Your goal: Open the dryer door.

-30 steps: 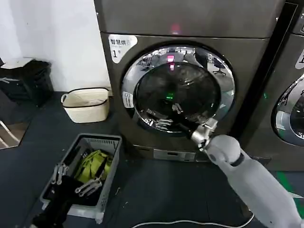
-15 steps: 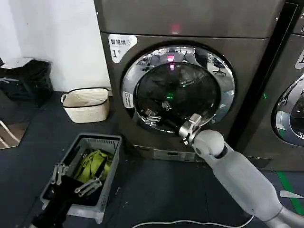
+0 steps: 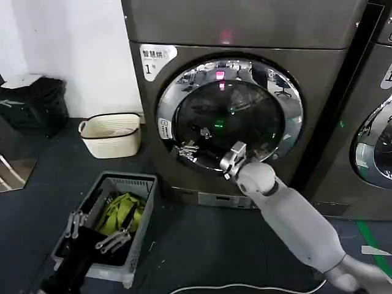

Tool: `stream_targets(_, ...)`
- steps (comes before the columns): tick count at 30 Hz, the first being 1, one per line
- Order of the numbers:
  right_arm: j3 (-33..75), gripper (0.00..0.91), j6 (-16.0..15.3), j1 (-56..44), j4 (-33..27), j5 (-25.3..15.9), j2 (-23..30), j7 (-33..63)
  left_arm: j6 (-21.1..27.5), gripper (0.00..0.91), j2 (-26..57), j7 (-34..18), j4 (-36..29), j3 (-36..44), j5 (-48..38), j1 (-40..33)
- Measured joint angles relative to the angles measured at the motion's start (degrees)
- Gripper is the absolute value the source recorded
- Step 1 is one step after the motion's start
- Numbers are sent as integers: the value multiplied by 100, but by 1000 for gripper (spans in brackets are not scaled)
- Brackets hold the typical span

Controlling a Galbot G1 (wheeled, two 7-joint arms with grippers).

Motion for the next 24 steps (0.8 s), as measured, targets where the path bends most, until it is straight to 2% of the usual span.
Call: stream_targets(24,-261,907,89,572,-1108,-62,717,-224,-25,907,-31,0,-55,-57,1,83)
